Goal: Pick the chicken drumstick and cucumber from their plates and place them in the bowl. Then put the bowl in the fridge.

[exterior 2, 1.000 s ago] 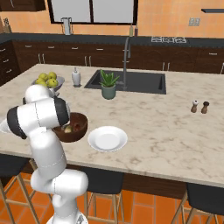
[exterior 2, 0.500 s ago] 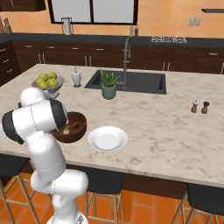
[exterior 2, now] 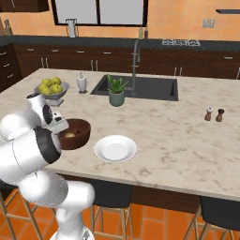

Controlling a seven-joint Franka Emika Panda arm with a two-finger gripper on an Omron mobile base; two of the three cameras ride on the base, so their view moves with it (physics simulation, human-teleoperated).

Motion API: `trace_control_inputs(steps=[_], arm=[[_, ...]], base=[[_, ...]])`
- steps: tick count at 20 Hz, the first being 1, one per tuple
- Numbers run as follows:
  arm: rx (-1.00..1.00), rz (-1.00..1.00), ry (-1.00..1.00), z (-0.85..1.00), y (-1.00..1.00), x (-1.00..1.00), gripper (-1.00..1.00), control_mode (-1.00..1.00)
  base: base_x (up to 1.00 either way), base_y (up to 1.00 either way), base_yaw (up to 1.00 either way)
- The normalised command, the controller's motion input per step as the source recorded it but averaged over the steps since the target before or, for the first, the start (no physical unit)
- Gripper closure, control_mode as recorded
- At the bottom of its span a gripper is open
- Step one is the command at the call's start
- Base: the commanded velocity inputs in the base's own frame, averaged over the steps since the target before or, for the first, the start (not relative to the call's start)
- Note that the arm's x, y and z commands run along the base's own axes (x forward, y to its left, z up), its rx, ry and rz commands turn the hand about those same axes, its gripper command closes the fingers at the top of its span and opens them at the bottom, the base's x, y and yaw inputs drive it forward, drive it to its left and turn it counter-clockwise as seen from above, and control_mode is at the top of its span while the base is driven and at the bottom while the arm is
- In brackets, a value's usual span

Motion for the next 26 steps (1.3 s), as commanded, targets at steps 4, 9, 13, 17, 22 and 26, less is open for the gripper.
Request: trace_control_inputs(steps=[4,9,13,17,22,26], arm=[[0.06,0.41,0.00,0.95,-0.24,-0.87,1.00,-1.00],[0.01,0.54,-0.06,0.60,-0.63,-1.00,1.00,-1.00],[0.00,0.57,-0.08,0.43,-0.85,-1.00,1.00,-1.00],[0.00,0.43,-0.04,0.32,-0.95,-1.00,1.00,-1.00],[0.00,0.18,-0.01,0.09,-0.76,-0.90,1.00,-1.00],[-0.01,0.00,-0.01,0.00,-0.67,-0.24,1.00,-1.00]], base=[[0.00,0.00,0.00],[0.00,0.00,0.00],[0.00,0.00,0.00],[0.00,0.00,0.00],[0.00,0.00,0.00],[0.00,0.00,0.00]])
